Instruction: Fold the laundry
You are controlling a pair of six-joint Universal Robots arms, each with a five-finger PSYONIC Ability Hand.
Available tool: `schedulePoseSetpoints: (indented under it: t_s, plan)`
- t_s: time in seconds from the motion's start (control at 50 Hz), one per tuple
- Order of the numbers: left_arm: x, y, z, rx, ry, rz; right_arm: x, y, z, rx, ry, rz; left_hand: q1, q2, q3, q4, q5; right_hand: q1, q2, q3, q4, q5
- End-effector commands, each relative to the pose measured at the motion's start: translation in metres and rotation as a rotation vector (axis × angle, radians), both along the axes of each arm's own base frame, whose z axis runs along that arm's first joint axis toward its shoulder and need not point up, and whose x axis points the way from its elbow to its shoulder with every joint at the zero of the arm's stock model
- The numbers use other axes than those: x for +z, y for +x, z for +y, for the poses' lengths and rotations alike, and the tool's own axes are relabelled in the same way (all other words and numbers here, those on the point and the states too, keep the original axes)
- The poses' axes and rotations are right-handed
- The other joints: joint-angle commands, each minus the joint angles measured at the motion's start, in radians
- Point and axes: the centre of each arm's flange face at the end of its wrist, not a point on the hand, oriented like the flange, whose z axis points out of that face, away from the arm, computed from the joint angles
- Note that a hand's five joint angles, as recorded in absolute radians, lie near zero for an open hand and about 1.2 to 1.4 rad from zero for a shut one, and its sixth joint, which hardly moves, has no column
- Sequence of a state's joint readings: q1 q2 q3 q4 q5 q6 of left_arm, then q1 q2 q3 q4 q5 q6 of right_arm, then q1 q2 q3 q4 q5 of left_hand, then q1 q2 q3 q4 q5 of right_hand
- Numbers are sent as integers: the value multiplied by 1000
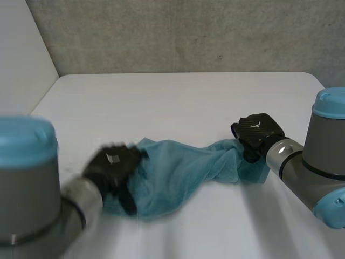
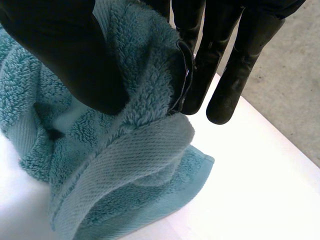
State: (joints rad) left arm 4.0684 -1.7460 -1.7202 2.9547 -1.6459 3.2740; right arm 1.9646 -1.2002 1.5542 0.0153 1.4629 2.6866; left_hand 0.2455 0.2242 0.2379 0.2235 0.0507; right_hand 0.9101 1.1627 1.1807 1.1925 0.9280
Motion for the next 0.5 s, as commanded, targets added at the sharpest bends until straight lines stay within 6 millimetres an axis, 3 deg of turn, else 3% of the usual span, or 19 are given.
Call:
schedulePoseSetpoints:
  t_s: [0.02, 0.22, 0.42, 0.5]
  plan:
    - [3, 4, -100, 154, -111, 75, -3, 2, 3, 17, 13, -1, -26, -5, -18, -4, -6, 486, 234, 216, 204, 294]
    - [-36, -24, -137, 14, -18, 129, -6, 5, 4, 25, 16, 3, -6, 16, 2, 16, 15, 486, 234, 216, 204, 294]
    - [-66, -37, -147, -60, 46, 146, -9, 5, -5, 16, -5, -6, 79, 101, 87, 102, 100, 486, 234, 216, 204, 294]
    - [-74, -41, -155, -60, 46, 146, -7, 6, -6, 18, -14, -10, 211, 233, 219, 234, 232, 486, 234, 216, 204, 294]
